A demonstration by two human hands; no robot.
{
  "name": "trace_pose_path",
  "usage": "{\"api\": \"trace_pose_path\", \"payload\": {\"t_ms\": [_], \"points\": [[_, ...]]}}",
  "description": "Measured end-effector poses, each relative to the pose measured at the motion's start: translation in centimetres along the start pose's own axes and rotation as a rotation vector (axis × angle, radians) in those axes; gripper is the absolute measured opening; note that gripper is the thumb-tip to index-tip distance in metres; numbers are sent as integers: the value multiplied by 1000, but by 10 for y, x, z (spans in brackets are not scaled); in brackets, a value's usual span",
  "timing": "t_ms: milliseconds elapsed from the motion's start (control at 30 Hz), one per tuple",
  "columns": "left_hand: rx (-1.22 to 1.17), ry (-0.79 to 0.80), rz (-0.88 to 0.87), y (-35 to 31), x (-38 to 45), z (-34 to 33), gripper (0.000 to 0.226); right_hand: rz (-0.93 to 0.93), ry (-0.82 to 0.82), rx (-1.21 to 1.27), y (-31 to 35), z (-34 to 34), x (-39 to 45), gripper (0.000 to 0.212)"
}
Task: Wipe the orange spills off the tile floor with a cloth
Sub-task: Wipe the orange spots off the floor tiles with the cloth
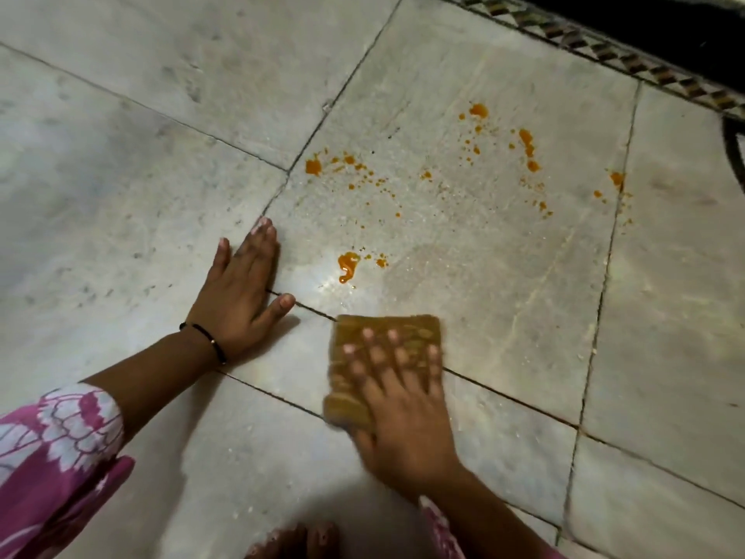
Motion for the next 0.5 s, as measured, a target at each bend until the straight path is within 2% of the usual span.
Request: {"api": "trace_pose_path", "payload": {"t_ms": [100, 200, 267, 400, 500], "points": [[-75, -16, 3, -1, -2, 2, 81, 101, 8, -21, 19, -2, 63, 75], [-102, -22, 3, -2, -2, 3, 78, 97, 34, -65, -11, 6, 117, 79], [-100, -22, 2, -1, -3, 2, 78, 26, 50, -71, -43, 16, 130, 80], [-103, -29, 7, 1, -3, 2, 79, -209, 1, -49, -96, 25, 84, 75], [-100, -29, 9, 0, -2, 1, 79, -276, -9, -51, -94, 22, 21, 74]]}}
Point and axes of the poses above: each hand's wrist, its own x-axis towards the middle knuckle, its own z-axis out of the back of the hand, y = z × x, the point moved 2 cm from there along x, towards the middle knuckle, and after that the axes turned 13 degrees about z, right-handed, at the moved point
